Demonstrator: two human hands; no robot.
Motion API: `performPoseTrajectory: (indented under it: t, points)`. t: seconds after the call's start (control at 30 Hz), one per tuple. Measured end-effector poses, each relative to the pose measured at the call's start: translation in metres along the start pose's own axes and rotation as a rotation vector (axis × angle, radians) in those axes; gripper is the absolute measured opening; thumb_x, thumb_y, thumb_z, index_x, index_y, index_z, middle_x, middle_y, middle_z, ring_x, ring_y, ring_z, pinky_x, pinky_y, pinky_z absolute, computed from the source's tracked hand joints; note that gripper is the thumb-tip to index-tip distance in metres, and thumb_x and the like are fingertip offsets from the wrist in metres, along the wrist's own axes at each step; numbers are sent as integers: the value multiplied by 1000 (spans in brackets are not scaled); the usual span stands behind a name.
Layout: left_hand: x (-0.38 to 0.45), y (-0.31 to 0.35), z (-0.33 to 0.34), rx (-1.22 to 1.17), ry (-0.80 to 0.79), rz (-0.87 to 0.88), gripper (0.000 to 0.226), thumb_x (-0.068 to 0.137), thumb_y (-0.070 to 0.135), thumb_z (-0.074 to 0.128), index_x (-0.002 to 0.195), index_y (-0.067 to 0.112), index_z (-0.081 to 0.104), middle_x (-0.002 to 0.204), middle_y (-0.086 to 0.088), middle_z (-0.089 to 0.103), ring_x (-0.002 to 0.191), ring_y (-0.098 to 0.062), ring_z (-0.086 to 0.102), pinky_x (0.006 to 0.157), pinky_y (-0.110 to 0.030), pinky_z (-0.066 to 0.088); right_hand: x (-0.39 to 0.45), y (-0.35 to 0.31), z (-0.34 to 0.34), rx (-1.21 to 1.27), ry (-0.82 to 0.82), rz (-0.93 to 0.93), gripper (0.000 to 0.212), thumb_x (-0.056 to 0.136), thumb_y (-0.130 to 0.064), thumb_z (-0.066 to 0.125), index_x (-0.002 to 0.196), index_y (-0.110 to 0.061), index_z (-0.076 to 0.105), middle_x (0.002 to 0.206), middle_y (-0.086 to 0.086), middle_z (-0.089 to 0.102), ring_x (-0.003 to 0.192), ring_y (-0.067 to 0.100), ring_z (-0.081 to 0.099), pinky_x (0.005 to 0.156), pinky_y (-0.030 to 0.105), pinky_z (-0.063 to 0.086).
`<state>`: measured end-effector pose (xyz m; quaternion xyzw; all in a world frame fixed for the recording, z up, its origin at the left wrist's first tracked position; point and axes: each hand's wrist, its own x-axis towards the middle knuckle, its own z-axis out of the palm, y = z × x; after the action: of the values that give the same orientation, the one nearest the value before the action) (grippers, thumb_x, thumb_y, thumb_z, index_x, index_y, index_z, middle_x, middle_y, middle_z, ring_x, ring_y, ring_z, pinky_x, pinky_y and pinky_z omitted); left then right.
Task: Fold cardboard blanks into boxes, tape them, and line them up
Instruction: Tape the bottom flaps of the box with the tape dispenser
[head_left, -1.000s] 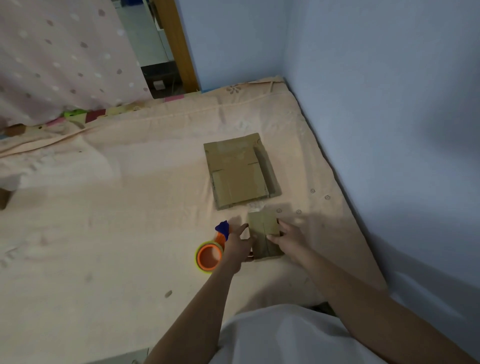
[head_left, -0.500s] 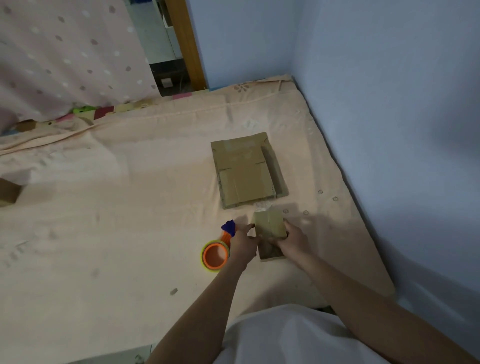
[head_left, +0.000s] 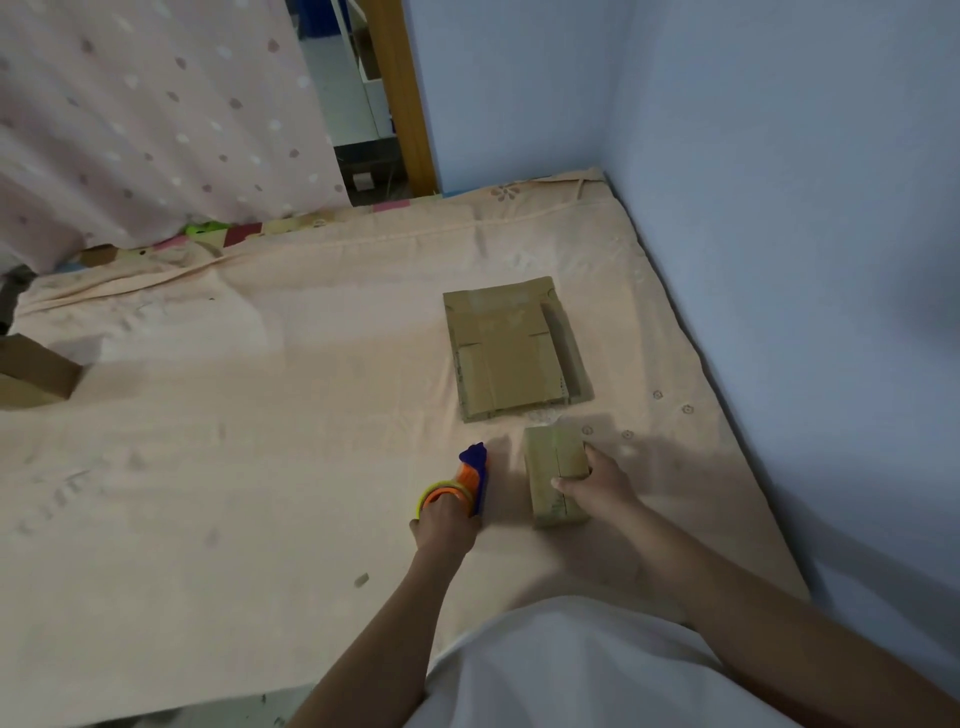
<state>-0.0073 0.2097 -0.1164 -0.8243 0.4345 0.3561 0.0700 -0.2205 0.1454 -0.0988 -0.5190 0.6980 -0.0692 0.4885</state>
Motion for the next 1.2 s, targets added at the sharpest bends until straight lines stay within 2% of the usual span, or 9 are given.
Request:
performPoseTrajectory:
  t: [0.13,0.2,0.27,0.37,0.47,0.67,0.97,1.1,1.2]
  points:
    - [0,-2,-5,23,-21,79,25,92,25,60,113,11,56,105,-3,61,98,-23,59,79,-31,46,0,-2,0,1,0,17,84,77,-40,79,148,-19,41,140,-1,58,126,22,56,106,38,48]
    - [-3,0,-9,13,18,112,8,91,17,57,96,11,54,88,-1,56,83,-20,54,69,-29,42,-2,-5,-2,-2,8,18,90,78,-38,80,153,-18,34,146,1,53,131,23,53,108,38,45]
    - [-8,3,-14,-36,66,113,9,88,10,52,82,13,47,78,0,51,77,-23,52,64,-30,39,-6,-10,-3,2,19,12,96,81,-33,80,158,-18,24,152,2,46,136,24,48,110,33,41]
    - [-6,5,-20,-127,96,118,7,85,6,47,86,11,52,87,-9,61,81,-30,60,66,-33,44,-9,-14,-5,6,19,4,99,86,-28,77,161,-17,14,156,3,42,139,24,45,109,31,38]
    - [-5,4,-26,-152,117,106,16,91,10,47,77,12,41,89,-10,58,78,-28,55,63,-32,41,-11,-15,-5,18,24,1,98,87,-26,77,161,-16,13,152,4,47,137,25,48,107,30,40]
    - [-9,1,-34,-158,122,116,39,82,25,74,96,8,42,95,-8,52,83,-22,52,64,-30,41,-19,-20,-7,-30,46,11,82,89,-28,74,155,-9,28,152,10,46,139,28,44,105,29,38]
    - [-11,2,-42,46,133,194,51,84,23,76,118,0,47,109,-12,52,106,-26,56,82,-31,49,-28,-30,-6,-15,56,-15,74,91,-31,70,153,-9,34,154,8,44,141,27,42,108,30,35]
    - [-12,-1,-52,10,157,218,56,78,27,80,117,2,48,110,-12,56,100,-25,57,77,-30,50,-32,-34,-5,6,77,-36,69,93,-29,67,151,-9,37,151,8,47,138,27,45,105,28,37]
    - [-11,-9,-60,-89,152,215,55,75,26,82,110,5,47,104,-9,54,90,-22,56,64,-25,44,-34,-35,-5,-40,258,-131,44,98,-20,59,139,-6,52,133,16,62,124,34,57,95,33,45]
